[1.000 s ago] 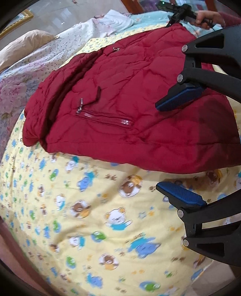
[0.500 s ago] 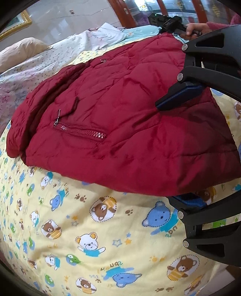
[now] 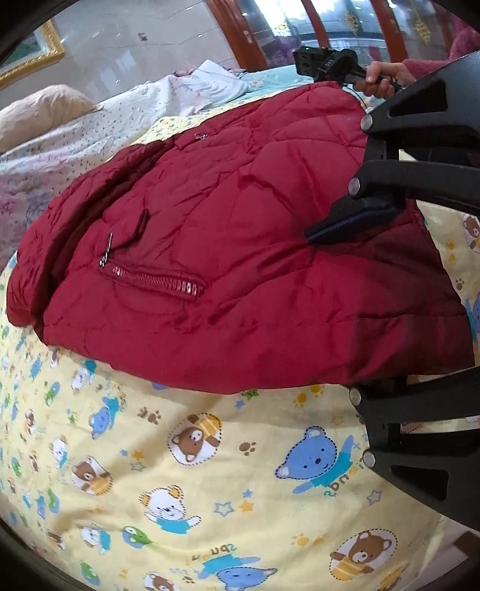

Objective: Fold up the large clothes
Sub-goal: 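Grasp the coat side edge with both grippers and fold it lengthwise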

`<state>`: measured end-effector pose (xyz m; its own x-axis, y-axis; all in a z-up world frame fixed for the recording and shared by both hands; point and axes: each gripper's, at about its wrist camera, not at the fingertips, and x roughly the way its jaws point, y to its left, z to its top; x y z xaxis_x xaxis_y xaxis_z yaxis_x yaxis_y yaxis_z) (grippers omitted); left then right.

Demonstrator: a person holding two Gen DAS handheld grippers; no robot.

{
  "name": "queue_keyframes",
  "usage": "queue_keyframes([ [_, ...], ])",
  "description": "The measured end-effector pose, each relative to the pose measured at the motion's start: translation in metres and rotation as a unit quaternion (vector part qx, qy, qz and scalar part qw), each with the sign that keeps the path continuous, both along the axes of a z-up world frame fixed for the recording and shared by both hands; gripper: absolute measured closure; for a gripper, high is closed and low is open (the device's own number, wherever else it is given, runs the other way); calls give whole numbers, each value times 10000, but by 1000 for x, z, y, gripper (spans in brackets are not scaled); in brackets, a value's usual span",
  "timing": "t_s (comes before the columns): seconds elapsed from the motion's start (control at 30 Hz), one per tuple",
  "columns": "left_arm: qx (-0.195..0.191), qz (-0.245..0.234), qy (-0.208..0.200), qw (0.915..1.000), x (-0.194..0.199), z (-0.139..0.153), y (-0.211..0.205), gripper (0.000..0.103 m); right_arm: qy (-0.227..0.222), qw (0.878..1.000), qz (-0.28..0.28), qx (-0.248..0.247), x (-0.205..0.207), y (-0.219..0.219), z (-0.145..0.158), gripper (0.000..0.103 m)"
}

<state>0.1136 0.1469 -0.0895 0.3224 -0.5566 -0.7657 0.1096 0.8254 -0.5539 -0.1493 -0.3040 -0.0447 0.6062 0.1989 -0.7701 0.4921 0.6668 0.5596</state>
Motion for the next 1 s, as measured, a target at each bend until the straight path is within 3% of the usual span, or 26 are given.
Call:
queue_keyframes([
  [0.07, -38, -45, -84, 9999, -3, 5, -1, 76, -54, 9999, -13, -89, 0, 3, 3, 65],
  [0.2, -96, -2, -236, 9997, -7, 17, 1, 84, -309, 9993, -33, -228, 1, 9, 14, 78],
  [0.6, -564, 218, -832, 9947, -21, 66, 17, 87, -1161, 9926, -97, -344, 15, 11, 58, 81],
  [1.0, -740, 357, -1581, 9840, -9, 119, 23, 87, -1598, 9851, -262, -588, 41, -10, 90, 81],
])
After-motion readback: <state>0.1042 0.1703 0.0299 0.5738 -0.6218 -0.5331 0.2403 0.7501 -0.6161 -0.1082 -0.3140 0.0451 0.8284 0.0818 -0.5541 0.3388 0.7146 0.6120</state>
